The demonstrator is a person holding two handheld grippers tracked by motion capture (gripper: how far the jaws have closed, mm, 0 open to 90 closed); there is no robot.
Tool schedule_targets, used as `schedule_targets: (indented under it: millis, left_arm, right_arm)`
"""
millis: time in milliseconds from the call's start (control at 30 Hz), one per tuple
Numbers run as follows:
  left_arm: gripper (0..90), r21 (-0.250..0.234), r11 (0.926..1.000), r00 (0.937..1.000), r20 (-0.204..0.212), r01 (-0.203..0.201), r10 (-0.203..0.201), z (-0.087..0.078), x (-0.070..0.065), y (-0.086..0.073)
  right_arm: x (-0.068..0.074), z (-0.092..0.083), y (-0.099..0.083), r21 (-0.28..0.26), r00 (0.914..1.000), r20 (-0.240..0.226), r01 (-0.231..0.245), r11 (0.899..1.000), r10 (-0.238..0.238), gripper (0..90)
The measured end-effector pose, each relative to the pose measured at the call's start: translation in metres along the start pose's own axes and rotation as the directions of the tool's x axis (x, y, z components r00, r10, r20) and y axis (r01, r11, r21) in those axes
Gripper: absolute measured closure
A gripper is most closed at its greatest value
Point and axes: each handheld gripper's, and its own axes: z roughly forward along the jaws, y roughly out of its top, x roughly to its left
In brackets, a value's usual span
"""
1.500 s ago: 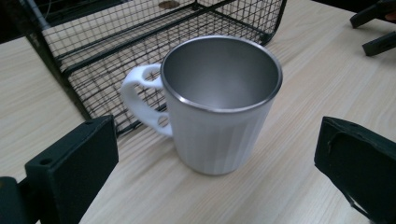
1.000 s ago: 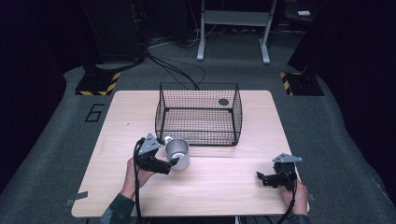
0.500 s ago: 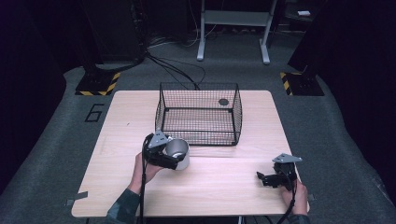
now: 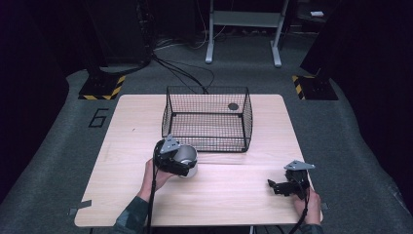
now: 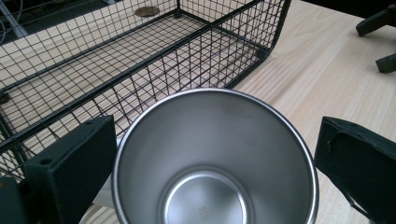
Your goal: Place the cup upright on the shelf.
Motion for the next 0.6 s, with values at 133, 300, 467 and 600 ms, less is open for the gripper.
schedule_targets:
  millis: [133,300,467,600]
  left_arm:
    - [0.0,0.007,1.0,1.0,-0.004,-0.004,0.004,0.0018,-0.0005,-0.0006]
    - [2.6,-0.004,1.0,0.9999,-0.014,-0.008,0.008,0.0029,-0.0004,-0.0018]
    - [5.4,0.006,0.9999,0.9996,-0.022,-0.016,0.016,0.0017,-0.0003,-0.0018]
    - [5.8,0.003,0.9999,0.9995,-0.029,-0.015,0.015,0.002,-0.0008,-0.0017]
  right_arm:
    - [0.0,0.0,0.0,0.0,1.0,0.0,0.0,1.0,0.0,0.0]
    - [0.0,0.0,0.0,0.0,1.0,0.0,0.0,1.0,0.0,0.0]
    - [0.0,0.0,0.0,0.0,1.0,0.0,0.0,1.0,0.0,0.0]
    - [0.0,0.0,0.0,0.0,1.0,0.0,0.0,1.0,0.0,0.0]
